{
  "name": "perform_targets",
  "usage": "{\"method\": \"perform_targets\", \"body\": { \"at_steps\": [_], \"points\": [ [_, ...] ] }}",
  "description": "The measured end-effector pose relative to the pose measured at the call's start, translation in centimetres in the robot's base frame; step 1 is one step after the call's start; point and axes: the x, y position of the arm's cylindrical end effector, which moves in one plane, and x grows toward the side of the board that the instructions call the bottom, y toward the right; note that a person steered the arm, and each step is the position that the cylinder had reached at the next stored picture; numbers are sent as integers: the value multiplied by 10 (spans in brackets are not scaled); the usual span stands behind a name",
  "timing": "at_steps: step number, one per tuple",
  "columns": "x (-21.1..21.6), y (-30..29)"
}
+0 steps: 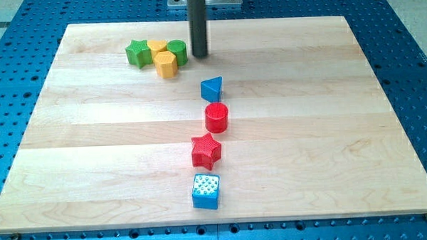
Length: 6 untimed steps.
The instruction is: Slightly move the triangle towards the right side of the hexagon
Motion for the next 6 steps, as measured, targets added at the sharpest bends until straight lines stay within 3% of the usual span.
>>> {"method": "perform_targets", "body": {
  "at_steps": [1, 2, 3, 4, 5, 6],
  "points": [
    [31, 109],
    [104, 128],
    [106, 56],
    [142, 19],
    [132, -10],
    [92, -28]
  ]
}}
